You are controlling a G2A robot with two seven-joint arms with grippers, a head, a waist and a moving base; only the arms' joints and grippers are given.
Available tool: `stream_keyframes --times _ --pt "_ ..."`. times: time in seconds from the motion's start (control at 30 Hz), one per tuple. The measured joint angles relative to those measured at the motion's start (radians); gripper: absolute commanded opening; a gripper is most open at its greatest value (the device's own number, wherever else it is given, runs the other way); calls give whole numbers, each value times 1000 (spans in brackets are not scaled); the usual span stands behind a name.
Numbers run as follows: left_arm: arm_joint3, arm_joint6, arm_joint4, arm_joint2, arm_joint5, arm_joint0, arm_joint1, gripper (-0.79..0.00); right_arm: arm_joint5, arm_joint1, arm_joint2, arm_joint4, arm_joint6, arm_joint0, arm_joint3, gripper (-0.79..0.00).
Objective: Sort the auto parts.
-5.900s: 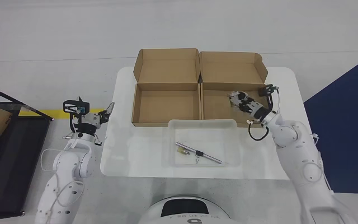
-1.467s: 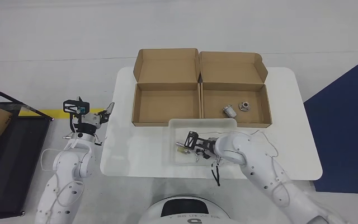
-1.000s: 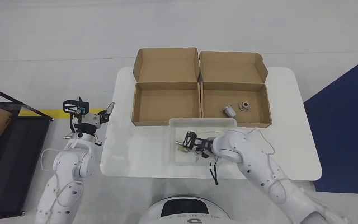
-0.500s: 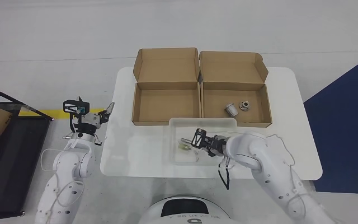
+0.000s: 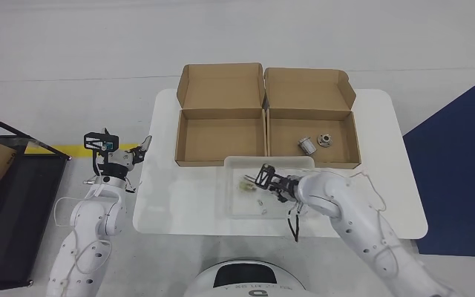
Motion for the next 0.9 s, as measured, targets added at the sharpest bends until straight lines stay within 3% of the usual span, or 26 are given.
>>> stream_keyframes --times 0.1,0.17,0.53,0.73,0.9 --pt "0 0 0 0 0 0 0 0 3 -4 -16 4 15 14 18 -767" --pt "0 0 0 0 0 0 0 0 4 -7 -28 7 25 26 30 -683" --pt "0 0 0 0 0 0 0 0 9 -15 -60 28 62 64 55 -696" --pt "0 0 0 0 0 0 0 0 22 -21 -78 35 70 90 80 -579" --pt "0 0 0 0 0 0 0 0 37 -23 -79 36 59 101 83 -551"
